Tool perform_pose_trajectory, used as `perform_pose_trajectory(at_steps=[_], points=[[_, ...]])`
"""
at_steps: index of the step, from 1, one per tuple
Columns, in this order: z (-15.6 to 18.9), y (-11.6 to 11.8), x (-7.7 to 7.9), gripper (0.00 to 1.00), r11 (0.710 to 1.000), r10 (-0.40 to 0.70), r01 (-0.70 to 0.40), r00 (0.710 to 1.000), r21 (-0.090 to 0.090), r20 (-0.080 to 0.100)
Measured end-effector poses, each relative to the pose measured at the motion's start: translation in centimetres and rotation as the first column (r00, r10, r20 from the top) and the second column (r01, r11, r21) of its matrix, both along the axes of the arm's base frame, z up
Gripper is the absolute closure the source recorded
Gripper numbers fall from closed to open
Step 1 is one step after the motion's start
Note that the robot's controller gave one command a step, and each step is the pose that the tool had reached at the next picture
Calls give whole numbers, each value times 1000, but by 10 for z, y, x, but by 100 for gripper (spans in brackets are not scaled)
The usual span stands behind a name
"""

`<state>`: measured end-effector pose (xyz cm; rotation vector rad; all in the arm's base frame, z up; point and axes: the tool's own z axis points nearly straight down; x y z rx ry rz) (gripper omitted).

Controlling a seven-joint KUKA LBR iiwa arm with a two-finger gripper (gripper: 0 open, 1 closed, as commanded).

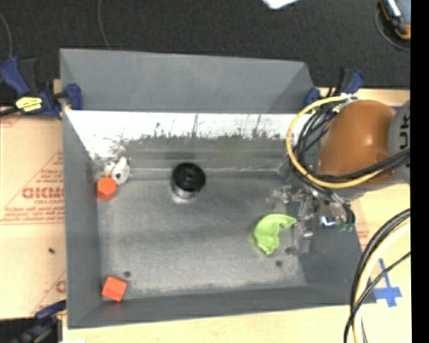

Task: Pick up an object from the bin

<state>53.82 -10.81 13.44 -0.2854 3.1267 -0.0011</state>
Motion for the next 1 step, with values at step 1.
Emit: perform_pose_trajectory(at_steps=[1], points=[[-14,-10,-17,0,989,-150,150,989,-2,-7]])
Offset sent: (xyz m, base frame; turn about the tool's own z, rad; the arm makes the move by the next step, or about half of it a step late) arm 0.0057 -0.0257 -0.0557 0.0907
